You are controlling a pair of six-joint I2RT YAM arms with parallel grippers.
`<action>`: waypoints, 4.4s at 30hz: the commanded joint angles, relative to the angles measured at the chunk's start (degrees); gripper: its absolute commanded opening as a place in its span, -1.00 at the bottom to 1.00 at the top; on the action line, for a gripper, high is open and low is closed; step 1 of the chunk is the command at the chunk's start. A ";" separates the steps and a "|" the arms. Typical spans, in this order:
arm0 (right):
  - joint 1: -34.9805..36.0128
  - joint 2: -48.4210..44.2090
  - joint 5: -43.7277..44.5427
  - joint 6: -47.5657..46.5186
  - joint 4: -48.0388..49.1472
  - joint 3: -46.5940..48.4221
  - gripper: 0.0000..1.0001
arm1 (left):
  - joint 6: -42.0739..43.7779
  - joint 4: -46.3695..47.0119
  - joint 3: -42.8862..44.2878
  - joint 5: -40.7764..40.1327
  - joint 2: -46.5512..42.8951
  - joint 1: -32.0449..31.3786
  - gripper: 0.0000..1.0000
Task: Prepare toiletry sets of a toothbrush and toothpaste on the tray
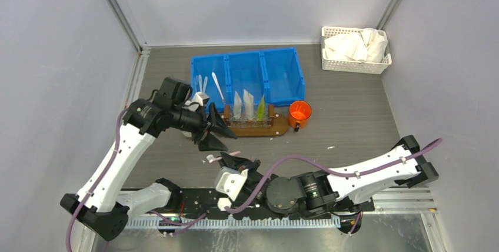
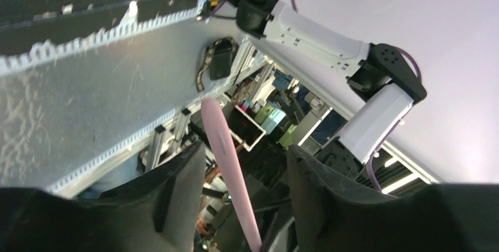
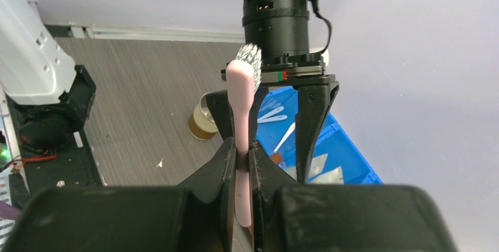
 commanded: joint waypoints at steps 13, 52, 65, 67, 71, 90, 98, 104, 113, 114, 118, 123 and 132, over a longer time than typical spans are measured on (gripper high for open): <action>-1.43 -20.60 27.22 -4.81 9.60 -0.65 -0.82 | 9.45 25.33 8.89 -20.07 7.25 3.33 0.36; -86.31 -10.69 -45.22 47.49 -34.57 10.38 -0.90 | 20.87 31.18 -0.76 -38.38 0.53 3.53 0.37; -90.85 -4.37 -51.29 48.29 -25.35 0.18 -0.93 | 21.50 34.29 -5.75 -33.69 1.13 7.96 0.38; -90.78 -3.79 -51.04 48.96 -22.53 -2.19 -0.93 | 21.45 34.86 -6.34 -33.48 1.29 8.14 0.38; -90.82 -1.47 -50.98 49.65 -18.31 -5.42 -0.93 | 21.41 35.26 -6.59 -32.91 1.82 8.34 0.37; -84.07 0.37 -37.91 45.79 -10.93 -16.75 -0.82 | 20.97 37.08 -9.06 -32.20 1.59 8.43 0.34; -83.12 -5.68 -36.28 46.78 -14.19 -20.62 -0.41 | 20.80 37.68 -10.02 -32.03 1.20 8.48 0.34; -83.06 -11.72 -38.54 47.85 -18.85 -19.41 -0.06 | 21.42 37.18 -10.06 -33.22 0.75 8.43 0.38; -83.10 -15.31 -36.83 54.21 -32.47 -14.01 -0.10 | 26.08 26.05 -3.69 -39.17 5.07 16.94 0.99; -83.13 -13.87 -36.56 55.10 -33.90 -13.32 -0.10 | 25.69 24.96 -3.17 -39.66 5.70 18.53 1.00; -83.20 -11.74 -35.89 58.23 -34.28 -13.73 -0.10 | 25.42 18.57 0.09 -47.52 5.91 22.96 0.99; -85.10 -8.05 -35.83 60.42 -33.81 -14.51 -0.10 | 24.75 18.34 -2.48 -52.24 3.45 24.24 1.00; -88.79 -5.22 -40.72 61.06 -32.39 -15.89 -0.10 | 21.79 20.42 -12.33 -49.39 1.22 24.60 0.36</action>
